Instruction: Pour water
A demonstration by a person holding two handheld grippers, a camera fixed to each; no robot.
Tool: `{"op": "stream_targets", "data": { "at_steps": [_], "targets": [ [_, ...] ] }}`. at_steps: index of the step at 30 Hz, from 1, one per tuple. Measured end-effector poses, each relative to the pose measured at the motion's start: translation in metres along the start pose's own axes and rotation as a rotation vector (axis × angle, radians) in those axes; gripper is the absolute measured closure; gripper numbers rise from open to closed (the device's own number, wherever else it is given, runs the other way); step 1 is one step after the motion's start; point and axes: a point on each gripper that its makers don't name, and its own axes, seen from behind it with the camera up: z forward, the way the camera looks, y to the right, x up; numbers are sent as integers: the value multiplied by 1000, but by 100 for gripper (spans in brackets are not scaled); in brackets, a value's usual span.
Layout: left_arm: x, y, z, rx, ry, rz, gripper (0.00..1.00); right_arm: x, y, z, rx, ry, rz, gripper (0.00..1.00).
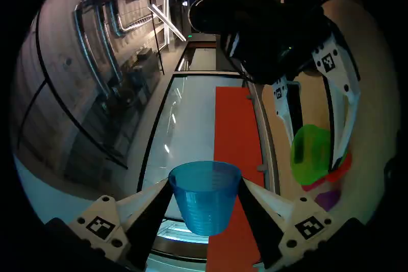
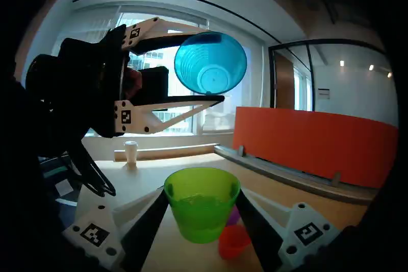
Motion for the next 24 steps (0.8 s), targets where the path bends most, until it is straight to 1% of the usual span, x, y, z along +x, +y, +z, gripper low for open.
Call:
{"op": "stream_targets", "data": {
  "at_steps": [9,15,24],
  "targets": [
    [-11,6,1,-10,-15,-235,14,1,1,0,-5,4,0,10],
    [-24,7,5,-5,-36,-396,14,1,3,-2,-10,6,0,10],
    [-35,5,3,-3,-47,-680,14,2,4,-3,-16,9,1,10]
  ]
}}
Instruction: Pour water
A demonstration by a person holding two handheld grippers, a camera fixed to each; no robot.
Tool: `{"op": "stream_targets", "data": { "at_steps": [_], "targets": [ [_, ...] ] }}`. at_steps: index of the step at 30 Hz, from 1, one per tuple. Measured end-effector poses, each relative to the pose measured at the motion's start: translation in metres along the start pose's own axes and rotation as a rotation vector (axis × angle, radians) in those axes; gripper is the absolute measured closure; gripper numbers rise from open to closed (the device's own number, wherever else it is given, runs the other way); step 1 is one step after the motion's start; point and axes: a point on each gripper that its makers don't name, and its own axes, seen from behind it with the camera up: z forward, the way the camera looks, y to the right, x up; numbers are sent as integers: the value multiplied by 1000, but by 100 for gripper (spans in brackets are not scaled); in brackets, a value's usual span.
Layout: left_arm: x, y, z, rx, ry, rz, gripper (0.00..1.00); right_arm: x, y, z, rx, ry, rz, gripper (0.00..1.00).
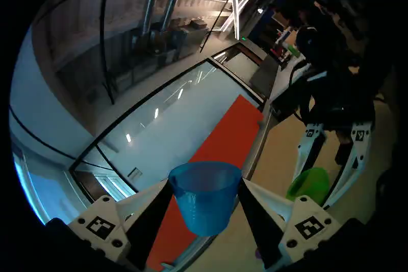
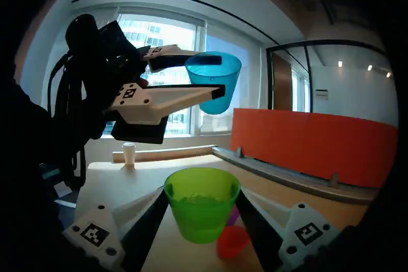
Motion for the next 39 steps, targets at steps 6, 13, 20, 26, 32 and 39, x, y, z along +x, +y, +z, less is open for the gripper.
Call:
{"op": "stream_targets", "data": {
  "at_steps": [6,13,20,26,32,39],
  "targets": [
    [-4,-5,-1,-13,8,-195,14,2,2,-1,-4,3,1,10],
    [-14,-16,0,-11,1,-422,14,5,2,-2,-11,7,-2,10],
    [-24,-28,1,-13,1,-660,14,9,1,-4,-14,13,-3,10],
    [-33,-34,0,-11,2,-750,14,12,-1,-5,-14,13,-6,10],
    [-37,-34,-2,-10,-3,-765,14,15,-1,-5,-12,15,-7,10],
    [-44,-37,-4,-3,-14,-775,14,14,-1,-6,-13,12,-5,10]
  ]
}}
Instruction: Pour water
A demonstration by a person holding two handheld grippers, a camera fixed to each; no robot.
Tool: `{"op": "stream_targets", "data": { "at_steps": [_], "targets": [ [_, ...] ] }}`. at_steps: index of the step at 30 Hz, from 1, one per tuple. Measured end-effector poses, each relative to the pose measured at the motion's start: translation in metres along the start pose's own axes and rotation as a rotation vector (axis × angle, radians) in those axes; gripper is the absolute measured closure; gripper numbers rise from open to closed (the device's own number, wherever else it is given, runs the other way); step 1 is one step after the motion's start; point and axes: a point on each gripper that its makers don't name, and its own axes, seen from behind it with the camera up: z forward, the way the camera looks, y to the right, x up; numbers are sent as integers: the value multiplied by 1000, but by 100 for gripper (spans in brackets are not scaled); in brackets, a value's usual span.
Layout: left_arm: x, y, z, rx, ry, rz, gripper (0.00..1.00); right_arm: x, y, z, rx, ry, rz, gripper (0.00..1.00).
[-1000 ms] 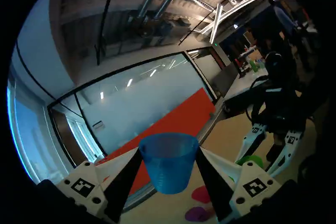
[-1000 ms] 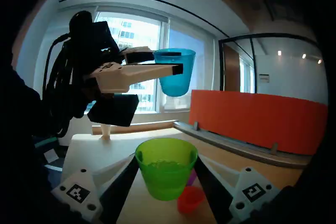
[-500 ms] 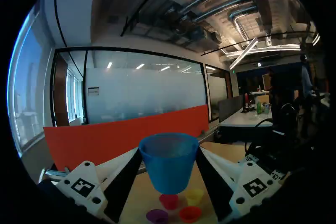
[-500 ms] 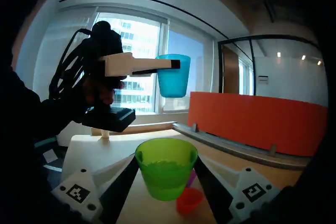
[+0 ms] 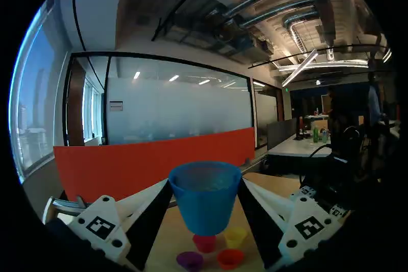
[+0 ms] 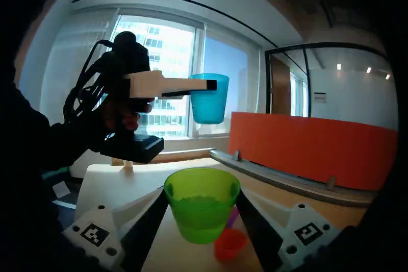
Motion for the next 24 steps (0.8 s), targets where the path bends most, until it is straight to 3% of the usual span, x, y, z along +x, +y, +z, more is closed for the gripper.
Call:
{"op": "stream_targets", "data": {
  "at_steps": [12,24],
  "targets": [
    [-21,-13,-8,29,-31,-11,14,0,8,-8,-20,-10,12,10],
    [-50,-25,-19,55,-64,-34,14,0,32,-29,-80,-33,15,10]
  ]
}}
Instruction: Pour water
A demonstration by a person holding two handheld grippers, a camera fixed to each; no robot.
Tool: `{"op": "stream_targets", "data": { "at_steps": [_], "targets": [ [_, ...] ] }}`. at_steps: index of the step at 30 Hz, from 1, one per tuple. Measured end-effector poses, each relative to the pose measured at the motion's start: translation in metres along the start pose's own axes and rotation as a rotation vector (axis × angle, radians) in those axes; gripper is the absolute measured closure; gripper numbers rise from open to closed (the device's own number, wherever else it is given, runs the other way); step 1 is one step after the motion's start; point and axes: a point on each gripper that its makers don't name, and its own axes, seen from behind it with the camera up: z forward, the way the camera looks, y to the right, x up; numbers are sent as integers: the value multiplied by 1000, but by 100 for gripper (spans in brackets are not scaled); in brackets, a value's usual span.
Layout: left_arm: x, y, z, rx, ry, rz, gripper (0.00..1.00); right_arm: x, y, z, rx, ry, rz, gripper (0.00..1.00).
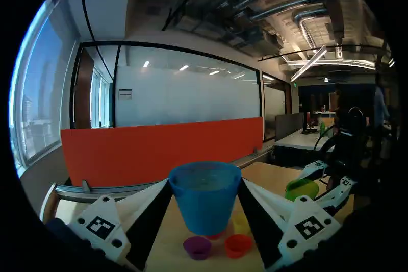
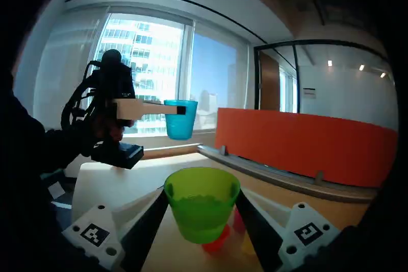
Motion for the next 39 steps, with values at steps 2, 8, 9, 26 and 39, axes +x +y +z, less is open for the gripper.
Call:
{"op": "stream_targets", "data": {
  "at_steps": [2,8,9,26,39],
  "targets": [
    [-6,-1,-2,2,-8,-3,14,-1,6,-4,-14,-4,0,10],
    [-21,1,-8,-4,-25,-2,14,-6,22,-15,-53,-20,-4,10],
    [-23,2,-9,-5,-27,-1,14,-6,25,-17,-58,-22,-5,10],
    [-48,15,-19,-25,-58,24,14,-4,48,-37,-109,-26,3,10],
    [-85,20,-20,-45,-134,49,14,-19,51,-39,-104,-77,12,10]
  ]
}}
